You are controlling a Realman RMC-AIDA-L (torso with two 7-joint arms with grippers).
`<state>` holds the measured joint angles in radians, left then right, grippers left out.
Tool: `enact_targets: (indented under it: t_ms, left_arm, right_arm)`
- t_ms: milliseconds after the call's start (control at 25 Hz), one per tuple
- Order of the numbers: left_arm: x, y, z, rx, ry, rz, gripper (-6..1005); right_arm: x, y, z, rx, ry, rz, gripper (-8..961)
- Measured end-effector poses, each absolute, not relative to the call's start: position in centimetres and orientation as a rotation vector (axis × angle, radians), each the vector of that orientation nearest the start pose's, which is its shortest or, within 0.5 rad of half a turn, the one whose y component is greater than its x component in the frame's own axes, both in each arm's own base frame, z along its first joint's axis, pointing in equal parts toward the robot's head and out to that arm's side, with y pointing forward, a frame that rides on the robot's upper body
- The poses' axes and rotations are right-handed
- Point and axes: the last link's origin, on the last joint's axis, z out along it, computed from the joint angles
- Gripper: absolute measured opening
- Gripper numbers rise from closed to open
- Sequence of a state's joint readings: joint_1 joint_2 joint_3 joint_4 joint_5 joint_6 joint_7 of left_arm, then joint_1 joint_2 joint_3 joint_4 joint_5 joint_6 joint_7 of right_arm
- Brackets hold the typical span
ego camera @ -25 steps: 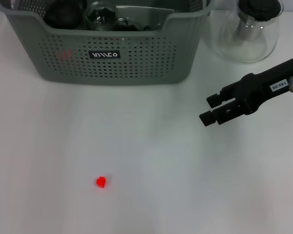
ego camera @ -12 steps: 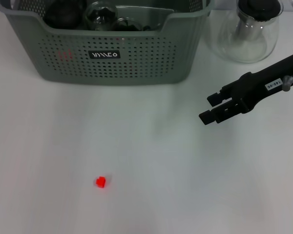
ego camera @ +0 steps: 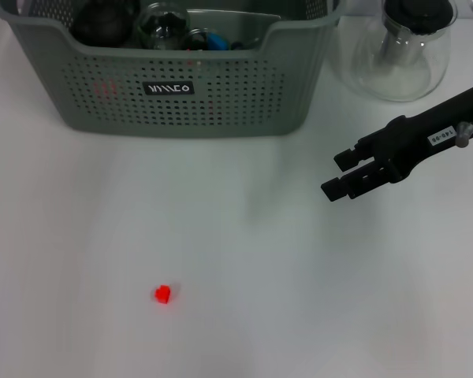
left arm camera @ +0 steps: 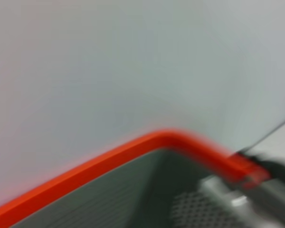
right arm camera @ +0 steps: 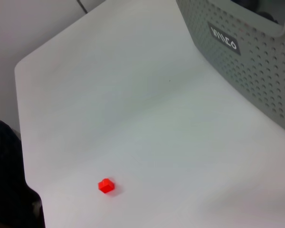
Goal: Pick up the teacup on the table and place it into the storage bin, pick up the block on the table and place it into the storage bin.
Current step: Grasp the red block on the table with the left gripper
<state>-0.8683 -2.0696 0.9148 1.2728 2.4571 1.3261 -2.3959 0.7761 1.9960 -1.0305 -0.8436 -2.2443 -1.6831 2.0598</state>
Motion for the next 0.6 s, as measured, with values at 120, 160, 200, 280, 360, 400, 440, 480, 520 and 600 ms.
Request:
enact_targets:
  t_ms: [120,160,200,280,360,400,440,480,520,600]
  left_arm:
    - [-8.5,40.5,10.3,-2.558,-0.551,-0.456,870]
    - [-8.0,38.3,11.1,-2.636,-0.424,-0.538,881]
    - [-7.8,36.5,11.5,-2.694,-0.315,-0.582,892]
    - [-7.8,33.7,11.7,-2.777,-0.155,-0.595,915]
    - [-8.2,31.5,11.1,-2.832,-0.051,-0.532,926]
    - [-8.7,30.8,10.6,-2.848,-0.029,-0.474,926]
    - [-9.2,30.1,9.9,-2.867,-0.022,-0.403,925]
    - [-9.6,29.6,9.2,-2.884,-0.024,-0.336,925]
    - [-10.0,29.1,8.4,-2.904,-0.026,-0.257,925]
    - [-11.0,28.3,6.3,-2.953,-0.036,-0.056,925]
  right_arm:
    - [18.7,36.7,0.7,-3.04,0.918,-0.016,771]
    - [18.7,36.7,0.8,-3.039,0.918,-0.015,771]
    - [18.7,36.7,0.8,-3.038,0.918,-0.014,771]
    - [18.7,36.7,0.8,-3.035,0.92,-0.01,771]
    - [18.8,36.7,0.9,-3.034,0.925,-0.009,771]
    - [18.8,36.7,0.9,-3.032,0.929,-0.008,770]
    - [18.8,36.7,0.9,-3.031,0.932,-0.009,770]
    - [18.8,36.7,0.9,-3.029,0.935,-0.009,770]
    - [18.8,36.7,0.9,-3.029,0.938,-0.009,770]
    - [18.8,36.7,0.9,-3.026,0.942,-0.009,770]
